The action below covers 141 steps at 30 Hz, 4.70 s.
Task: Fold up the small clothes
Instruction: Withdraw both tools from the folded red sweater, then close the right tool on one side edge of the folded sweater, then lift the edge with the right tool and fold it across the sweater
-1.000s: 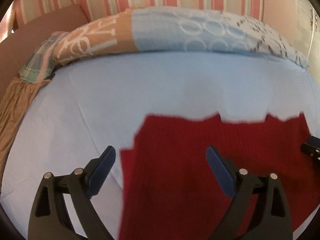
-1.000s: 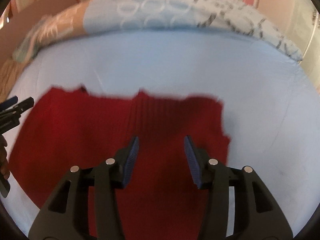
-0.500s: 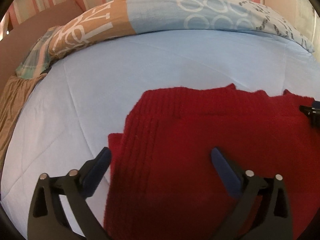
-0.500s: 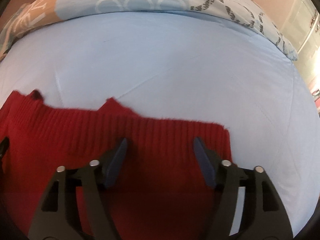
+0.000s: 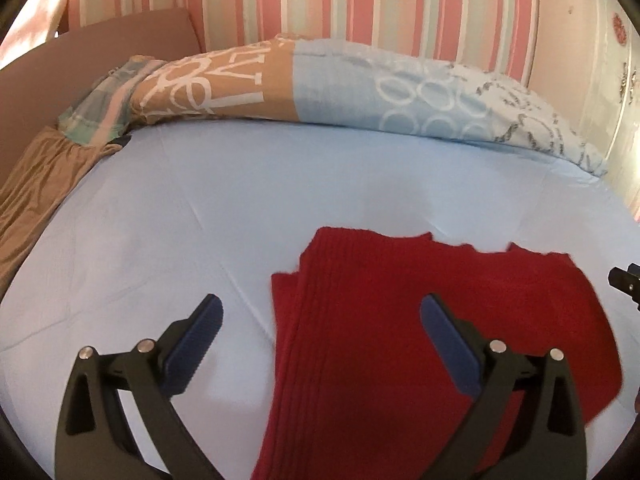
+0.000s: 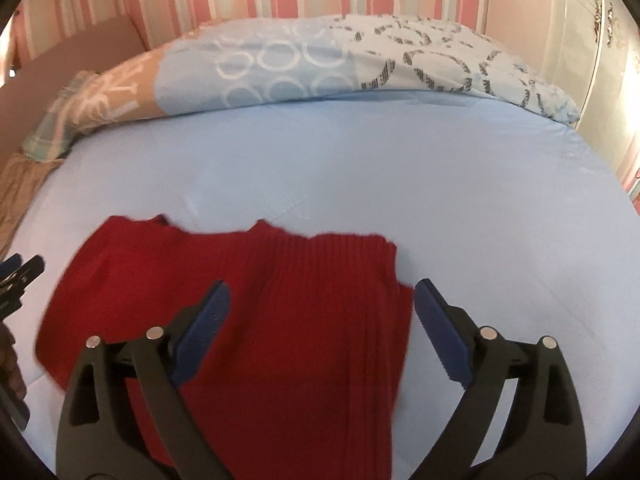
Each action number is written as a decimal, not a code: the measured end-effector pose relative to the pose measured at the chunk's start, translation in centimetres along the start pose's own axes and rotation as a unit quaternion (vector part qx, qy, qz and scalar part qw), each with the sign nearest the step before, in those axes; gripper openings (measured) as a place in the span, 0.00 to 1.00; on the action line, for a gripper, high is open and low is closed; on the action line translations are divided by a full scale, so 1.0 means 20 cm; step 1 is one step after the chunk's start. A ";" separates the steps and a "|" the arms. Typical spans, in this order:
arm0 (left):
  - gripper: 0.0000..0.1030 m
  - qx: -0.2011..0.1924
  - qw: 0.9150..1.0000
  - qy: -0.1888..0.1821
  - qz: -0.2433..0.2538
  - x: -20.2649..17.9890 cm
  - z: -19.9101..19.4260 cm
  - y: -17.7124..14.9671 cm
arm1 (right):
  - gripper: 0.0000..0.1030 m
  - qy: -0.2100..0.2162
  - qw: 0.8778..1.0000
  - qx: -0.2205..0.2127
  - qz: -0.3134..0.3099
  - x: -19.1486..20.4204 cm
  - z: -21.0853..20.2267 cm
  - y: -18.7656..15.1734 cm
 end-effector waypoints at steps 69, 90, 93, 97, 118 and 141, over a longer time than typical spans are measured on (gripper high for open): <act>0.97 0.013 0.999 -0.008 0.044 -0.18 -0.01 -0.29 | 0.83 0.050 0.987 0.075 0.135 -0.40 0.30 -0.46; 0.97 0.045 0.998 -0.011 0.046 -0.20 0.14 -0.41 | 0.43 0.091 0.985 0.087 0.118 -0.30 0.36 -0.46; 0.97 0.045 0.998 -0.011 0.046 -0.20 0.14 -0.41 | 0.27 0.115 0.982 0.085 0.125 -0.27 0.37 -0.45; 0.97 0.049 0.998 -0.013 0.040 -0.21 0.14 -0.41 | 0.18 0.109 0.986 0.073 0.104 -0.25 0.32 -0.44; 0.97 0.053 0.991 -0.084 0.087 -0.65 -0.13 -0.58 | 0.16 0.052 0.988 0.075 0.124 -0.71 -0.32 -0.62; 0.97 -0.008 0.995 -0.081 0.053 -0.40 -0.32 -0.17 | 0.16 0.101 0.990 -0.002 0.100 0.25 -0.41 0.01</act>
Point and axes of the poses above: each gripper's, at about its wrist camera, not at the fingertips, and z roughly the way its jaws point, x to its left, y to its top, the point moved 9 cm from there along z, roughly the way its jaws point, and after that the axes turned 4 degrees about y, right-handed, at the moved point
